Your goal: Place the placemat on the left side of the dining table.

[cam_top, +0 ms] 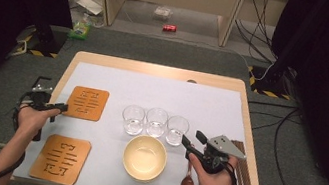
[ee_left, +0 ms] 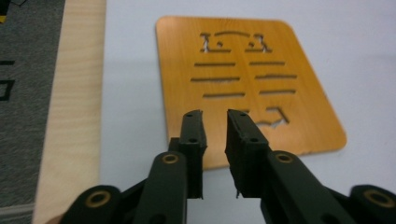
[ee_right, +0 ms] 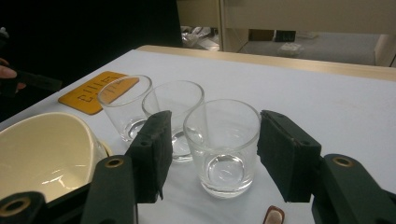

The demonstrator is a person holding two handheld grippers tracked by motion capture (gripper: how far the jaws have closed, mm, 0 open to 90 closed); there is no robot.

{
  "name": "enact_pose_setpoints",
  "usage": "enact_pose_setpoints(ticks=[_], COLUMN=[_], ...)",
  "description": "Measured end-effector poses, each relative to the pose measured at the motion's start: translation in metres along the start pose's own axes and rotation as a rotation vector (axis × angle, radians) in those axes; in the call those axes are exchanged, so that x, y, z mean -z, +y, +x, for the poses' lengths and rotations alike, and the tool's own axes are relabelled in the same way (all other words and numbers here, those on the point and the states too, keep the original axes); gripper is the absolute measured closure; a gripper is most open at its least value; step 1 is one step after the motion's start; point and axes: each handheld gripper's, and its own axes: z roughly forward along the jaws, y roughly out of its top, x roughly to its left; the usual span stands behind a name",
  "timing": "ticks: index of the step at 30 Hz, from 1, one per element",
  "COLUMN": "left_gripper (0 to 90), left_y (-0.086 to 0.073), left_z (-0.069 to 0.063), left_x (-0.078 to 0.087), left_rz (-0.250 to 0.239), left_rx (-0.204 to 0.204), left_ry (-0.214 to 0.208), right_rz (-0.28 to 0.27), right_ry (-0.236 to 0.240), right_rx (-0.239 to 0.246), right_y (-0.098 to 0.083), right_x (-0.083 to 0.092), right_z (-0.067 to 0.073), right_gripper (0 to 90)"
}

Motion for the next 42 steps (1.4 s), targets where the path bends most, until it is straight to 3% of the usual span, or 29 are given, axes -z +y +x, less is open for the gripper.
enact_pose_setpoints(ticks=[9,22,26,35,39,42], left_gripper=[85.4,86.1,86.0,84.2,80.3,73.1], left_y=[-0.012,-0.006,-0.004,-0.002,-0.004,-0.004], left_z=[-0.006,-0.012,-0.012,-0.015,-0.016,-0.021], left_x=[-0.001,-0.017,-0.019,-0.02,-0.017,-0.009], left_rz=[0.067,0.107,0.107,0.111,0.079,0.027], left_rx=[-0.056,-0.062,-0.053,-0.076,-0.073,-0.072], left_ry=[-0.013,0.013,0.014,0.025,0.013,-0.006], right_rz=[0.007,0.014,0.012,0.011,0.006,0.008], right_ry=[-0.001,0.0,-0.001,-0.005,-0.011,-0.024], right_rx=[-0.002,-0.005,-0.006,-0.003,0.0,0.002], right_y=[-0.001,-0.003,-0.003,-0.002,-0.002,-0.003], right_x=[-0.003,-0.004,-0.004,-0.004,-0.003,-0.001], right_z=[0.0,-0.001,-0.001,-0.003,-0.004,-0.007], right_gripper=[45.2,45.2,45.2,45.2,45.2,45.1])
